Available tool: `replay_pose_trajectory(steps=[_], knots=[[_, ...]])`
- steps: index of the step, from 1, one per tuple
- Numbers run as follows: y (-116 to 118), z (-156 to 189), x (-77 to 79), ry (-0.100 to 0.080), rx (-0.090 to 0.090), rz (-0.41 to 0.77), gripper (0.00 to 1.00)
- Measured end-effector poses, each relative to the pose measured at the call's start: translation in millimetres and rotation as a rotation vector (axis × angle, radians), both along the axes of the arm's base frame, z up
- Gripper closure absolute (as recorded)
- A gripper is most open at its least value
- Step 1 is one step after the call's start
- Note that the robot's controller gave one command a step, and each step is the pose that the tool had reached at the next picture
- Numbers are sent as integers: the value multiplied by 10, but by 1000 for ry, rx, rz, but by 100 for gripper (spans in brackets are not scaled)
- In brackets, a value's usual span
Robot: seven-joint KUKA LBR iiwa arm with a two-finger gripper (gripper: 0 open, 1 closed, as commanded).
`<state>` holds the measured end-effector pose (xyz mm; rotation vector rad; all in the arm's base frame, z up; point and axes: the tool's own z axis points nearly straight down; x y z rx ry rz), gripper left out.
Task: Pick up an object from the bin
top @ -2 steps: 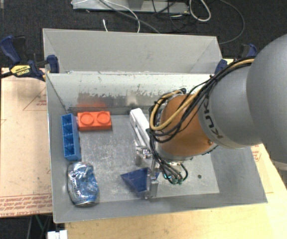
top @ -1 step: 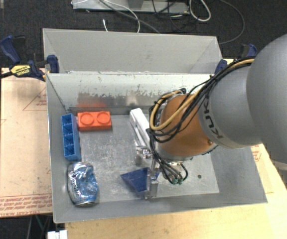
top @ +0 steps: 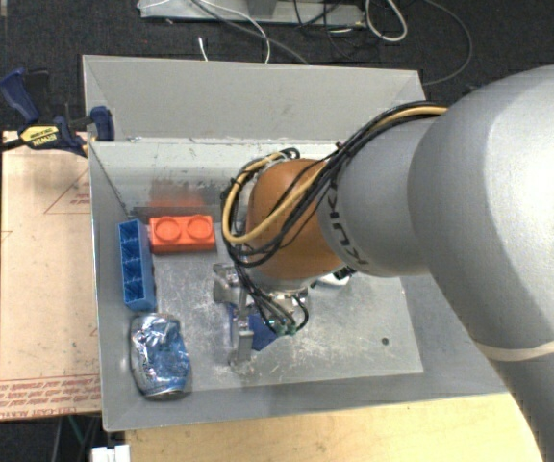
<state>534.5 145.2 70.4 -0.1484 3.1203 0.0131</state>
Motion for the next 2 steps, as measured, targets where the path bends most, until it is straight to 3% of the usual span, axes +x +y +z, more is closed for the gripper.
replay_pose_trajectory(steps=[2], knots=[[-122,170,61,-2,0,-31,0]])
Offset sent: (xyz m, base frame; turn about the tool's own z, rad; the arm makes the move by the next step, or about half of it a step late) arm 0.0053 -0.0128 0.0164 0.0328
